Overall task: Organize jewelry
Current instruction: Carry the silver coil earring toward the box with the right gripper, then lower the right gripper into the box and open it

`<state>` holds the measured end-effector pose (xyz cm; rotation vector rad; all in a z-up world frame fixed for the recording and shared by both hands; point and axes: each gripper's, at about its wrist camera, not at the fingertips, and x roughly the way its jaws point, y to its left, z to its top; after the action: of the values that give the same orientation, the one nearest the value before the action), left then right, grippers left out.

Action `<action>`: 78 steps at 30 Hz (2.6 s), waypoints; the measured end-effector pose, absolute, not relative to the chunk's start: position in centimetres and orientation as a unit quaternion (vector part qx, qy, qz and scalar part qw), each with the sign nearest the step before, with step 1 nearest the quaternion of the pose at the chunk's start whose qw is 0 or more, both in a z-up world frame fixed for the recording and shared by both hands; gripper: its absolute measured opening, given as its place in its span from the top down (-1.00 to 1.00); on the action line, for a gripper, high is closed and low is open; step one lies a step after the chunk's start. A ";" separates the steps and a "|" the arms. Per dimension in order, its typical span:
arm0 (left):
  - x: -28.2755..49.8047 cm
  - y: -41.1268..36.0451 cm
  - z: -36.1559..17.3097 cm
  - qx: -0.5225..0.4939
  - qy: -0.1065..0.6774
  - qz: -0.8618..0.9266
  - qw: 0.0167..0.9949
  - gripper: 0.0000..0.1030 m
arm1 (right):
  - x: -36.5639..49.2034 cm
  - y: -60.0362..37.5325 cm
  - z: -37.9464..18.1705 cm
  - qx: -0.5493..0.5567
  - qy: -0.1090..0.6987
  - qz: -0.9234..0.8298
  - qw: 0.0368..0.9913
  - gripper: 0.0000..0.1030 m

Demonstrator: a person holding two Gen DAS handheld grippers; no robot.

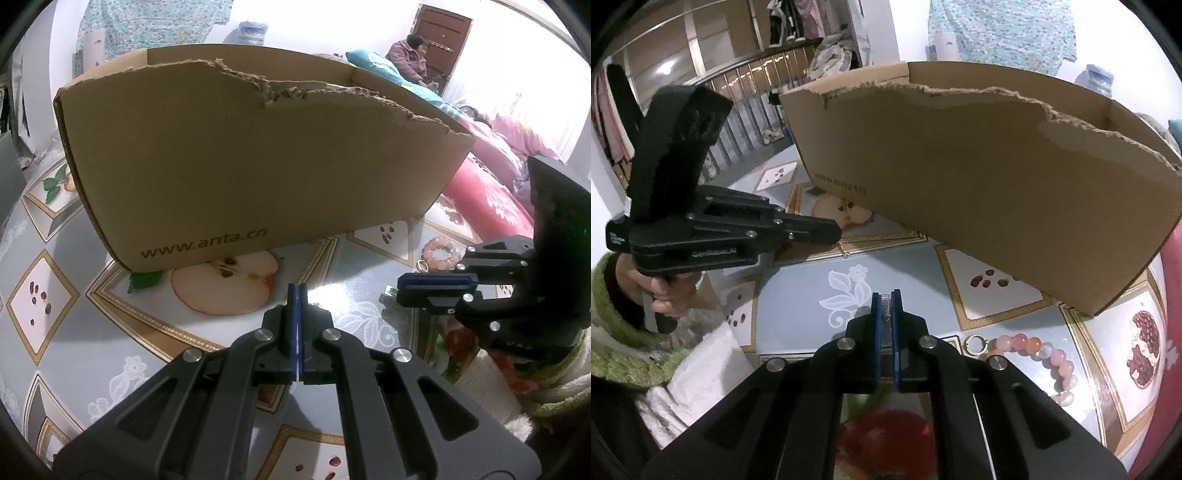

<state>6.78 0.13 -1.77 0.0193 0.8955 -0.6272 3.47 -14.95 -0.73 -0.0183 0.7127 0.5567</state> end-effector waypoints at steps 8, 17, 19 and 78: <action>6.1 0.5 -0.3 0.003 0.410 -0.303 0.860 1.00 | 2.3 -15.8 0.9 0.011 0.323 0.266 0.908 0.90; 4.8 1.7 6.7 -0.032 0.345 -0.344 0.873 1.00 | 1.3 -18.1 5.9 0.035 0.250 0.273 0.929 0.90; 4.7 1.7 8.7 -0.035 0.324 -0.358 0.875 1.00 | 1.4 -19.0 7.4 0.041 0.229 0.272 0.934 0.90; 3.4 1.6 4.8 -0.012 0.399 -0.285 0.871 -0.59 | -1.8 -27.9 3.4 0.211 0.280 0.204 0.914 0.25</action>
<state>3.39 1.64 4.82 -0.0245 0.8336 -0.5964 -1.80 -27.87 3.42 0.4354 0.5761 0.4203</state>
